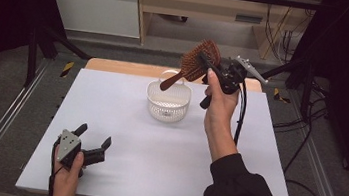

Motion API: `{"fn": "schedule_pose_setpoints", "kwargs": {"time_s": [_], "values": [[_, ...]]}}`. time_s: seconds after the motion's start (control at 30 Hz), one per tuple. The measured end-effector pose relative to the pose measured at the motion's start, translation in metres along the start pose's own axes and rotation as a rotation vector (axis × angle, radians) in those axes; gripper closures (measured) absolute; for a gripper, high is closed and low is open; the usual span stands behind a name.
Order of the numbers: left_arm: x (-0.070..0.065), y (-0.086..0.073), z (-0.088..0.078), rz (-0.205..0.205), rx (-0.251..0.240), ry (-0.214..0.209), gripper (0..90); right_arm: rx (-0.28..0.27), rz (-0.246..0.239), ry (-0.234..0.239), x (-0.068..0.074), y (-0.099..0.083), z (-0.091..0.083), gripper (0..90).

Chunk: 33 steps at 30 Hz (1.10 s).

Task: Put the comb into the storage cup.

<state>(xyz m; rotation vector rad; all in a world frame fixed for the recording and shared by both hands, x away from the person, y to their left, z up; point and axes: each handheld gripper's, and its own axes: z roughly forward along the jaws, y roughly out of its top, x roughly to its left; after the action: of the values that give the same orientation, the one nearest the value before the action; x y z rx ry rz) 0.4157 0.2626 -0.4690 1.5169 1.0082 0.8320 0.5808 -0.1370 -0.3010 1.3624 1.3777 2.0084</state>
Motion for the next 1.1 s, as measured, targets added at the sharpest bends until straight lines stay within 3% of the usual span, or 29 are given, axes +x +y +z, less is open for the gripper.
{"fn": "schedule_pose_setpoints", "kwargs": {"time_s": [0.2, 0.57, 1.1], "values": [[0.000, 0.000, 0.000, -0.003, -0.002, 0.001, 3.3, 0.008, -0.005, -0.022, -0.005, -0.009, 0.003, 51.3], [-0.001, 0.000, 0.000, -0.002, 0.002, -0.003, 3.3, 0.032, 0.031, -0.046, -0.020, -0.034, 0.012, 51.2], [-0.002, 0.000, 0.000, -0.001, 0.003, -0.009, 3.3, 0.044, 0.068, -0.066, -0.027, -0.068, 0.026, 51.1]]}}
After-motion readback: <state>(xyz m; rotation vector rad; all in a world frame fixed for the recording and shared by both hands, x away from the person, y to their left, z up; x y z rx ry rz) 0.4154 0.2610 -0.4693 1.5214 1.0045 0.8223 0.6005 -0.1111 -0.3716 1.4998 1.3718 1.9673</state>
